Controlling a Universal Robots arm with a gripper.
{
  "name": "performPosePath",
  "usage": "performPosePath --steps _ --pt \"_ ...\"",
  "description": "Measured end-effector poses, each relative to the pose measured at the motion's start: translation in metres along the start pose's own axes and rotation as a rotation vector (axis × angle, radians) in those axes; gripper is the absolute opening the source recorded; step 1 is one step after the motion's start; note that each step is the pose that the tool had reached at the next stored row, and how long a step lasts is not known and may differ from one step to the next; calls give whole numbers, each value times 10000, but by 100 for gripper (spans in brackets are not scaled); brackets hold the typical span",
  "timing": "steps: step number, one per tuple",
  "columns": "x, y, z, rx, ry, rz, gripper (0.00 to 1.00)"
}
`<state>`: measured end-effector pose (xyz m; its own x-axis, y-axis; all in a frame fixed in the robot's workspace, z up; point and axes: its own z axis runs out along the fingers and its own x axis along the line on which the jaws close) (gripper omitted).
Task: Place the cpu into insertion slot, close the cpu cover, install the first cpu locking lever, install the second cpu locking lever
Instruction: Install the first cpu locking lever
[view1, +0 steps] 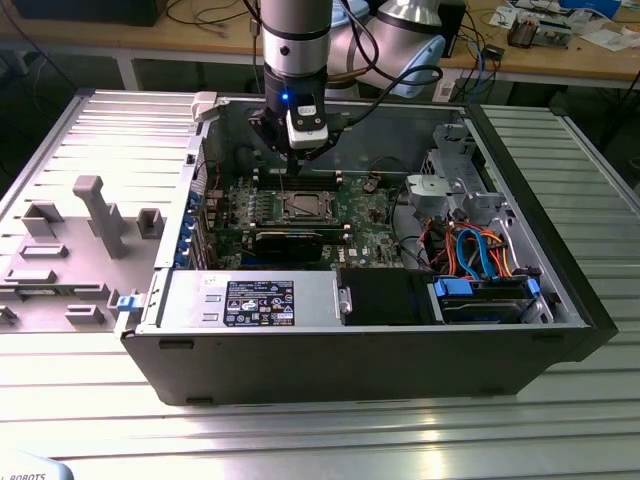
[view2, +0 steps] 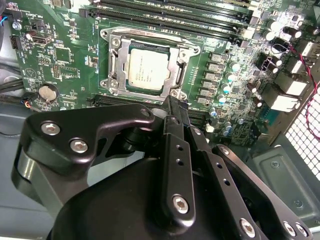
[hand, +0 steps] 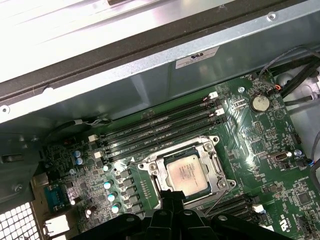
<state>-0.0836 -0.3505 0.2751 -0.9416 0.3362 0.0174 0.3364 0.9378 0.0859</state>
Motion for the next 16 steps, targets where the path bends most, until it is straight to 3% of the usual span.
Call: performPosePath --steps 4,9,16 --pt "0 0 0 5 24 -267 11" --pt "1 0 0 27 130 -1517 11" --pt "1 0 0 27 133 -1538 11"
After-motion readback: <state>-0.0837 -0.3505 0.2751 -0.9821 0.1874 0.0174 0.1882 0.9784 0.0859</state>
